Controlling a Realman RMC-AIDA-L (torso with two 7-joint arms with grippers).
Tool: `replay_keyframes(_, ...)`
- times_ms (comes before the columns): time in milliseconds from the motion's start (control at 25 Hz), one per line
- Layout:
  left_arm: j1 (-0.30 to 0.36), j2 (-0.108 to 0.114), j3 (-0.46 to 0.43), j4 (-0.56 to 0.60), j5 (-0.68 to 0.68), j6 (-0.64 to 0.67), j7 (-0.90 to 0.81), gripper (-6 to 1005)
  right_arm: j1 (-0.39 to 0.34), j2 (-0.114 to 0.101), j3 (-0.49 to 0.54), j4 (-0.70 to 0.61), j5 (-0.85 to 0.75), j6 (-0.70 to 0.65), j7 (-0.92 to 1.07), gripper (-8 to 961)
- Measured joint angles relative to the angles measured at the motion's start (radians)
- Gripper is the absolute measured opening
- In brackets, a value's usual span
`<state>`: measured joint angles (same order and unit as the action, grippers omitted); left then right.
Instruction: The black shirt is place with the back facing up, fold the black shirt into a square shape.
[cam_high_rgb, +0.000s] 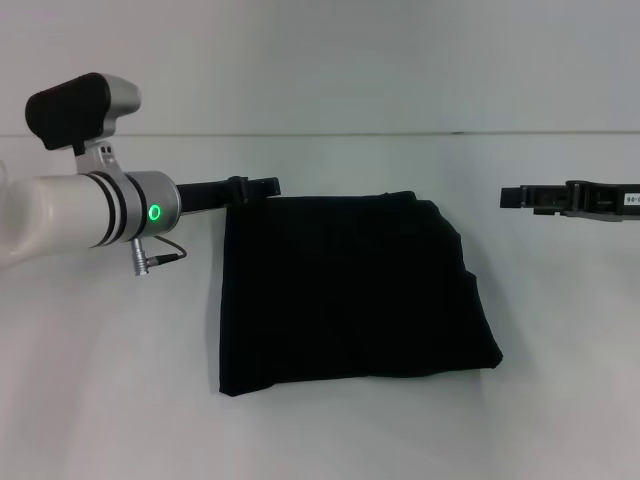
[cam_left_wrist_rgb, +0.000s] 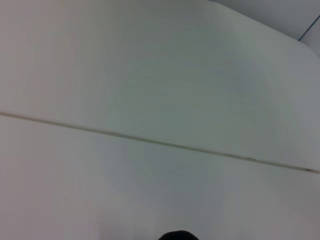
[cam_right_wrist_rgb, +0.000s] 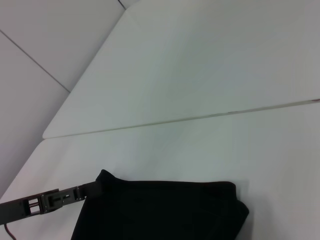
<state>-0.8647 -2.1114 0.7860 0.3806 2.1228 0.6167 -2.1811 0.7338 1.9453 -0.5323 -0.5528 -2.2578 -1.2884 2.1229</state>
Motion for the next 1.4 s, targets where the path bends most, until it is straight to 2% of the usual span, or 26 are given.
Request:
replay_keyframes(200, -0.012, 0.000, 0.012, -0.009, 0.003, 0.010, 0.000, 891, -0.001, 0.000, 0.000, -0.003, 0.000, 0.000, 0.000, 816)
replay_keyframes(320, -0.014, 0.002, 0.049, -0.011, 0.003, 0.010, 0.003, 885, -0.001, 0.000, 0.000, -0.003, 0.000, 0.000, 0.000, 815)
replay_keyframes(560, 0.004, -0.009, 0.079, 0.030, 0.003, 0.011, 0.009, 873, -0.003, 0.002, 0.000, -0.004, 0.000, 0.000, 0.000, 812)
replay_keyframes(800, -0.001, -0.010, 0.092, 0.035, 0.003, 0.014, 0.009, 682, -0.005, 0.005, 0.000, -0.002, 0.003, 0.001, -0.008, 810)
replay_keyframes(880, -0.003, -0.010, 0.093, 0.036, 0.003, 0.015, 0.009, 460, -0.005, 0.006, 0.000, -0.001, 0.002, 0.001, -0.009, 809)
replay_keyframes(1320, -0.026, 0.002, 0.095, 0.038, 0.003, 0.012, 0.010, 5, -0.002, 0.009, -0.010, 0.019, 0.000, 0.004, -0.009, 804)
replay_keyframes(1400, -0.028, 0.004, 0.095, 0.038, 0.003, 0.012, 0.011, 14, -0.001, 0.010, -0.016, 0.024, 0.000, 0.007, -0.009, 804)
